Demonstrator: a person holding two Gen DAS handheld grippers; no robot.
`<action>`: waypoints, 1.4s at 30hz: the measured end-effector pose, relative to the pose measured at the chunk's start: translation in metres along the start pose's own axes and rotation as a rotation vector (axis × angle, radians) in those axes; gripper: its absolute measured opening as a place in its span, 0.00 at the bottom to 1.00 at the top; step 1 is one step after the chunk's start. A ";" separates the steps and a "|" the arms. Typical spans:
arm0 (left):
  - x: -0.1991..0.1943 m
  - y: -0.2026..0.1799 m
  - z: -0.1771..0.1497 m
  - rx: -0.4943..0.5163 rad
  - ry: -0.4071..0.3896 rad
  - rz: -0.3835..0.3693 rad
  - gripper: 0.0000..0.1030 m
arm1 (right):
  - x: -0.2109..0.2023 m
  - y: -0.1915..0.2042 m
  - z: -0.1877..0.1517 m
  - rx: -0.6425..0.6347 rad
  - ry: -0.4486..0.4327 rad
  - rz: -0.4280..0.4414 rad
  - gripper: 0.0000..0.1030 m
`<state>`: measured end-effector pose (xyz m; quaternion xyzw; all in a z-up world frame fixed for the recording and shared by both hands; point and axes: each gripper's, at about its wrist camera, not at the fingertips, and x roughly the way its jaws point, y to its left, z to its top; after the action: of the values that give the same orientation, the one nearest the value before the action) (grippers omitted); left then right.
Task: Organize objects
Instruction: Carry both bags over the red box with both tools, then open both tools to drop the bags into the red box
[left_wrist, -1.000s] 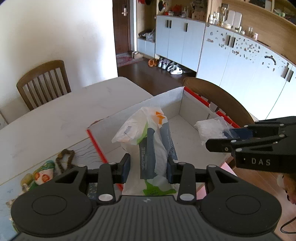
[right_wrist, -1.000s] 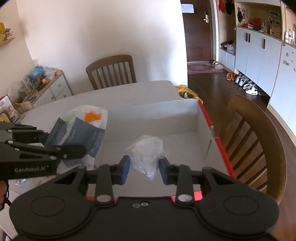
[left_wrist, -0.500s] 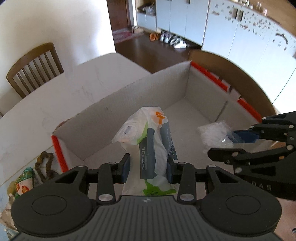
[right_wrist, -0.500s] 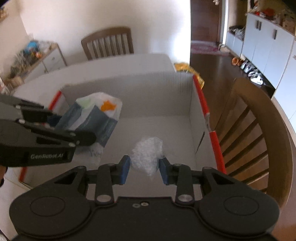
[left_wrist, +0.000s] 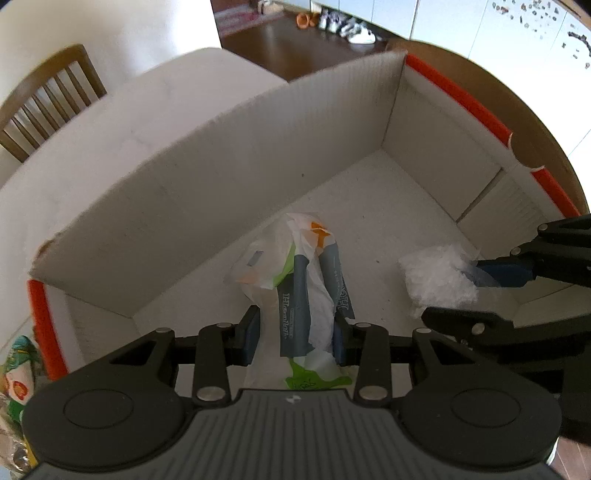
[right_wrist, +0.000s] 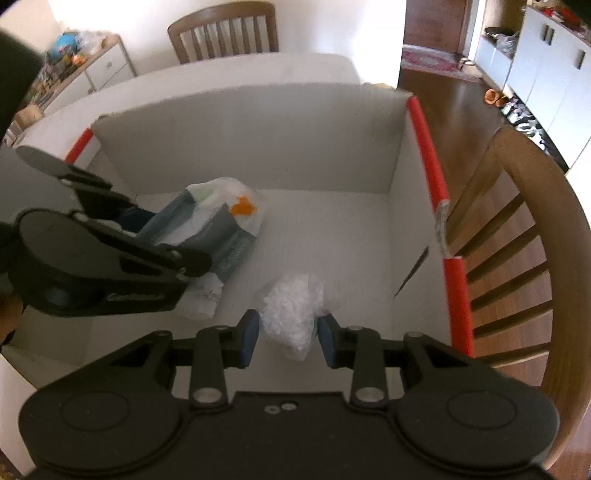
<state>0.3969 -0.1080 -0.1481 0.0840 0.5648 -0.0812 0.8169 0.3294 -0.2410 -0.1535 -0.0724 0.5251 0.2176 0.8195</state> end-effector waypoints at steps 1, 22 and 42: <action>0.003 0.000 0.001 0.002 0.006 0.000 0.37 | 0.002 0.002 0.000 -0.005 0.011 0.001 0.32; 0.001 0.002 -0.002 -0.020 0.002 0.010 0.38 | -0.003 -0.001 -0.001 -0.029 0.034 0.023 0.51; -0.059 0.012 -0.028 -0.059 -0.172 0.011 0.61 | -0.070 -0.006 -0.015 0.000 -0.121 0.061 0.70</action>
<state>0.3532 -0.0874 -0.1020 0.0555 0.4942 -0.0671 0.8650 0.2945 -0.2713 -0.0987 -0.0431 0.4765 0.2466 0.8428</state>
